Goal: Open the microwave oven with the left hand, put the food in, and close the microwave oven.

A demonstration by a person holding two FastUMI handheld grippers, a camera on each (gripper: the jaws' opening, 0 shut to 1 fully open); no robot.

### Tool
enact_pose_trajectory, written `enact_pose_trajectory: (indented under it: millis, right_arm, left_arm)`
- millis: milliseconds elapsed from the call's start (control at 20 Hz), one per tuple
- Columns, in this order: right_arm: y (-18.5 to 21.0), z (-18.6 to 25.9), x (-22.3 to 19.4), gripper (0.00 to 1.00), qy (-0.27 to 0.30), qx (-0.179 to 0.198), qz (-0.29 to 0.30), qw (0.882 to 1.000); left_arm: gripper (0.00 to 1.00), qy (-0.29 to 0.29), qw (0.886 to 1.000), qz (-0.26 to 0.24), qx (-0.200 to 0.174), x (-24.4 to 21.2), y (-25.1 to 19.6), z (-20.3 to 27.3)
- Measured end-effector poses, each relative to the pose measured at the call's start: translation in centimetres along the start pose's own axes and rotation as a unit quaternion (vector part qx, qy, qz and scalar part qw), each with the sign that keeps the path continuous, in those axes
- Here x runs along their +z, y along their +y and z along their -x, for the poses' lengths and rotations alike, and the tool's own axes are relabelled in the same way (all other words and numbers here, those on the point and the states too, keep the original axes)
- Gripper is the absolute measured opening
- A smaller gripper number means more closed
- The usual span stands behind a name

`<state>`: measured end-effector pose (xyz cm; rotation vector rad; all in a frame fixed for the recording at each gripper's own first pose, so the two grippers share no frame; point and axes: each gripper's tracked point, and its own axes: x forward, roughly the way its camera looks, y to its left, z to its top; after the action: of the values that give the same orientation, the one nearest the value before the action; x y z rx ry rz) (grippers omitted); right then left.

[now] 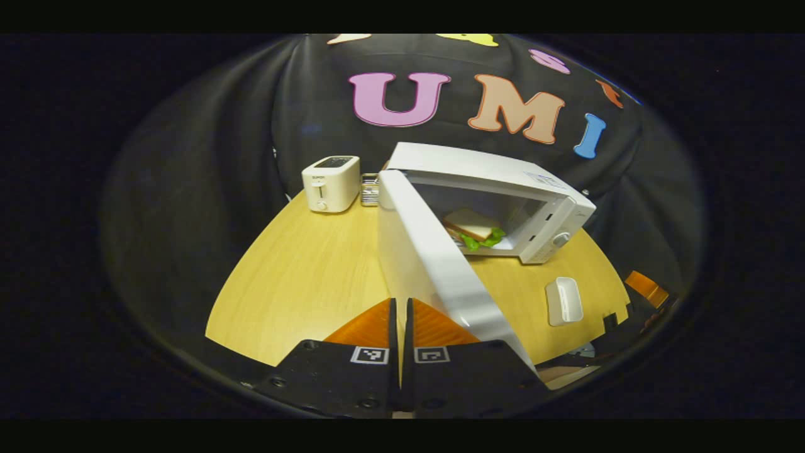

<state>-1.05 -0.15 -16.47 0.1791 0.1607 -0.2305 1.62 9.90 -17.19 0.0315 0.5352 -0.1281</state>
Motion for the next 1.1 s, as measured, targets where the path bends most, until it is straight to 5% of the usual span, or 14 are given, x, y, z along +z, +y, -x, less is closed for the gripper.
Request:
enact_pose_trajectory:
  millis: [450,500,600,800,850,1050,1100]
  right_arm:
    - [-4.7,-3.1,3.5,1.0,-0.013,0.018,0.006,1.0]
    - [-5.1,-3.4,3.8,0.92,-0.018,0.019,0.01,1.0]
    - [-5.8,-3.7,4.8,1.0,-0.028,0.02,0.014,0.999]
    - [-6.5,-4.3,5.7,0.92,-0.041,0.03,0.017,0.999]
    - [-6.6,-4.4,5.8,1.0,-0.041,0.032,0.017,0.998]
    - [-6.8,-4.7,6.1,1.0,-0.044,0.042,0.014,0.998]
    - [-6.8,-4.7,6.0,0.92,-0.043,0.045,0.014,0.998]
  left_arm:
    - [0.01,-0.003,0.998,-0.021,-0.051,1.7,-10.4,-2.9]
    - [0.01,-0.006,0.998,-0.024,-0.056,1.9,-11.5,-3.4]
    - [0.01,-0.011,0.997,-0.035,-0.071,2.5,-13.5,-4.1]
    - [0.01,-0.02,0.993,-0.064,-0.093,3.5,-16.6,-5.4]
    - [0.01,-0.022,0.993,-0.068,-0.094,3.7,-17.2,-5.7]
    - [0.0,-0.028,0.992,-0.072,-0.103,4.7,-19.3,-6.8]
    - [0.01,-0.033,0.991,-0.074,-0.104,5.1,-19.7,-7.1]
